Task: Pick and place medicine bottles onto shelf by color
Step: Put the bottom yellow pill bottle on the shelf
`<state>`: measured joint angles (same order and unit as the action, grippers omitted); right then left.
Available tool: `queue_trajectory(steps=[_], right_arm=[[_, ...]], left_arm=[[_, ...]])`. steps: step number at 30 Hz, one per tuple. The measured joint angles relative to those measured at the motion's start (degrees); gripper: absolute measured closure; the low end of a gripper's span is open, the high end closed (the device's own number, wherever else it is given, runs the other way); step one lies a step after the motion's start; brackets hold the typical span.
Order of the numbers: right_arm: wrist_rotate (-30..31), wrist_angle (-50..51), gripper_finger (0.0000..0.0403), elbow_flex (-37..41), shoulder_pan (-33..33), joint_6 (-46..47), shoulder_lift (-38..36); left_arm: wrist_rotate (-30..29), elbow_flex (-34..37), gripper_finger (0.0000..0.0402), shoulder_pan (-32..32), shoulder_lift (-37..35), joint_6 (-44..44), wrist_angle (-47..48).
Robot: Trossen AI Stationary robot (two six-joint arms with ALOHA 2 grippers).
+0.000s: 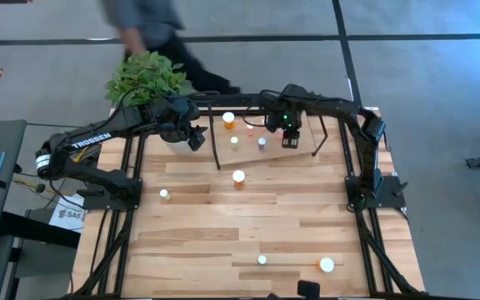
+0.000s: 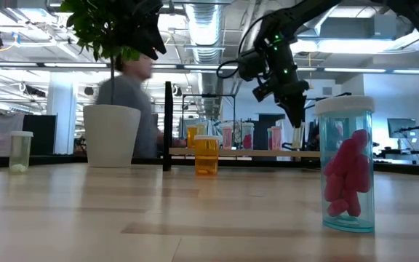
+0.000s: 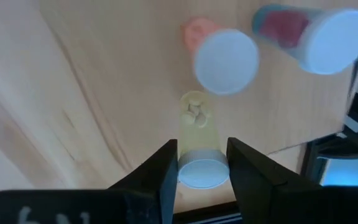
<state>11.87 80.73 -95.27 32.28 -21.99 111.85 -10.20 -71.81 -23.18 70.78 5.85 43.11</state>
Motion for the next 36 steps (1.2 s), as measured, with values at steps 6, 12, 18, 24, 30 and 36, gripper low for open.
queue_trajectory(steps=[6,12,18,24,30,36], right_arm=[[0.3,-0.8,0.0252,0.0,0.6,-1.1,0.0],[0.3,-2.4,0.0252,0.0,0.6,-2.1,0.0],[0.3,-2.4,0.0254,0.0,0.8,-2.7,0.0],[0.3,-3.2,0.0251,1.5,1.3,-4.9,0.0],[0.9,-3.4,0.0251,4.8,1.3,-5.1,0.0],[3.1,-4.1,0.0251,4.8,1.2,-5.1,0.0]], left_arm=[[0.0,0.0,0.0178,0.0,0.0,-0.1,0.0],[0.0,0.0,0.0178,0.0,0.0,-0.2,0.0],[0.0,0.0,0.0178,0.0,0.0,-0.2,0.4],[0.0,0.0,0.0178,0.0,0.0,-0.2,0.9],[0.0,0.0,0.0178,0.0,0.0,0.5,1.8],[0.0,0.0,0.0178,0.0,0.0,0.7,1.4]])
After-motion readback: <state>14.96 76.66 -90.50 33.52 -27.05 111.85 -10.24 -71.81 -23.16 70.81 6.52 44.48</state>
